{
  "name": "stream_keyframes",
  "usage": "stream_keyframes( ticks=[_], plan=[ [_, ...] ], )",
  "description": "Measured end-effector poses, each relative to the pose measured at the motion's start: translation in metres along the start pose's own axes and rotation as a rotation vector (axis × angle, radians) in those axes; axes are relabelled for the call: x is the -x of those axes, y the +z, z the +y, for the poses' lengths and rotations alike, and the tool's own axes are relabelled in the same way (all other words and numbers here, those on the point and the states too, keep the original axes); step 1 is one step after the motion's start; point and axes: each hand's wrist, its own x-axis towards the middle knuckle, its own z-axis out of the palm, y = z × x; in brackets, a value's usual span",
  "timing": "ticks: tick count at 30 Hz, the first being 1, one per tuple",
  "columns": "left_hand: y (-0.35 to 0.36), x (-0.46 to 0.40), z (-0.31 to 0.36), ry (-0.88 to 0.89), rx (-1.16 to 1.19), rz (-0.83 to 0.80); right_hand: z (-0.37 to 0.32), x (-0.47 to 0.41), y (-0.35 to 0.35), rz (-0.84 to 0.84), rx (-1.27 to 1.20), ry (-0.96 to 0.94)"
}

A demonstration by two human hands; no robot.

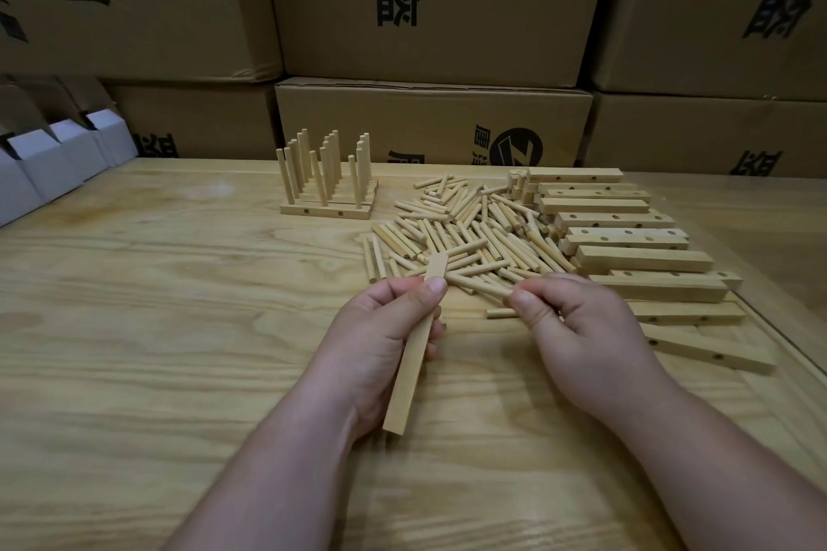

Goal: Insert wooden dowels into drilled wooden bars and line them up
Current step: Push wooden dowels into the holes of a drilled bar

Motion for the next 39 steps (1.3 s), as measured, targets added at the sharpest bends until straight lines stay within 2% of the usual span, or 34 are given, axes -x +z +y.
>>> stream_keyframes(
  ticks=[4,9,12,15,21,25,29,31,34,39],
  plan=[
    [0.001,-0.001,-0.005,0.047,0.000,-0.003,-0.002,0.003,0.001,0.058,-0.099,0.047],
    [0.000,-0.003,-0.007,0.039,-0.040,-0.012,-0.005,0.003,0.008,0.221,-0.128,0.026],
    [0.002,-0.004,-0.008,0.036,-0.053,0.009,-0.003,0.000,0.006,0.229,-0.133,0.090],
    [0.002,-0.007,-0.007,0.017,0.009,0.072,0.001,-0.002,0.001,0.214,-0.004,0.132],
    [0.000,-0.009,-0.003,-0.041,0.125,0.154,0.010,-0.007,0.004,0.054,0.498,0.255],
    [0.001,-0.009,-0.002,-0.046,0.123,0.155,0.011,-0.008,0.005,0.013,0.610,0.292],
    [0.002,-0.008,-0.001,-0.055,0.134,0.157,0.013,-0.008,0.007,-0.031,0.614,0.330],
    [0.002,-0.008,-0.001,-0.053,0.139,0.156,0.011,-0.008,0.006,0.031,0.540,0.295],
    [0.002,-0.008,-0.001,-0.046,0.144,0.157,0.005,-0.004,0.006,0.115,0.357,0.137],
    [0.002,-0.010,-0.002,-0.034,0.154,0.152,-0.008,0.005,0.008,0.093,0.200,-0.114]
  ],
)
